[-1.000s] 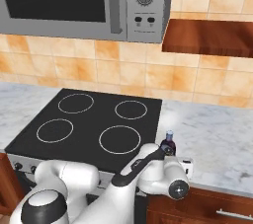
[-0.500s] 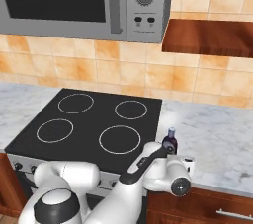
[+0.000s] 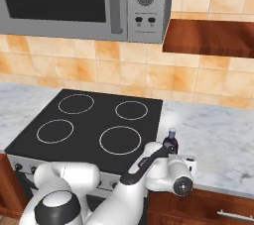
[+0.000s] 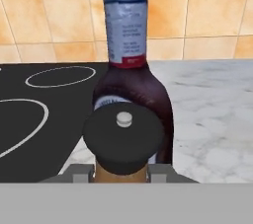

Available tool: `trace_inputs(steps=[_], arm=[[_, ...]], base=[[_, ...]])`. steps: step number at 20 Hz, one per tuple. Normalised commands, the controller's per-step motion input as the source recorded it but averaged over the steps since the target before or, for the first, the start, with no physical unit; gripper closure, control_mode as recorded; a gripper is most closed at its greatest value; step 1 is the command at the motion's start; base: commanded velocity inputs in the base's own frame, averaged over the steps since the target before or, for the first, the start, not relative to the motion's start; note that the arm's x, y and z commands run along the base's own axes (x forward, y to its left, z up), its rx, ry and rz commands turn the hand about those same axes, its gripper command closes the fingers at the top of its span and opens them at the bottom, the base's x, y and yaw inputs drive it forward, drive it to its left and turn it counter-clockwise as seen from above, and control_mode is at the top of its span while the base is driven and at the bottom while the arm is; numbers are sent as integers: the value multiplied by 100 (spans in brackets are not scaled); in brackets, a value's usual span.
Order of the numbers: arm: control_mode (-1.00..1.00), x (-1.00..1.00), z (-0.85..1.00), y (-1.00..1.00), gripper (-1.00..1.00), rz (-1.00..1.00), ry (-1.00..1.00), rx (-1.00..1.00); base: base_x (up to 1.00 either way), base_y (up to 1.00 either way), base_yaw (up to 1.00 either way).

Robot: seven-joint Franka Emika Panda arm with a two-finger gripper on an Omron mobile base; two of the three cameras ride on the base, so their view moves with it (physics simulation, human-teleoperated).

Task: Take 2 condiments from the cabinet and move them on the counter near the stove.Make sure the condiments are lined up with each other, next to each other.

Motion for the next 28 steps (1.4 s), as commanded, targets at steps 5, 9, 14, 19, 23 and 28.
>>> trace_inputs(steps=[5,9,14,19,23,28], arm=[[-100,0,-13,0,-100,0,0,0],[-100,0,-25,0,-100,0,0,0],[-100,-2,-13,0,-100,0,-2,0],[-100,-26,-1,-10,-100,-1,-6,1],[-100,-39,5,-3,-100,-3,-11,1],[-100,-6,2,0,-100,-4,-12,1]], base=[[0,0,0],[0,0,0],[0,0,0],[0,0,0],[0,0,0],[0,0,0]])
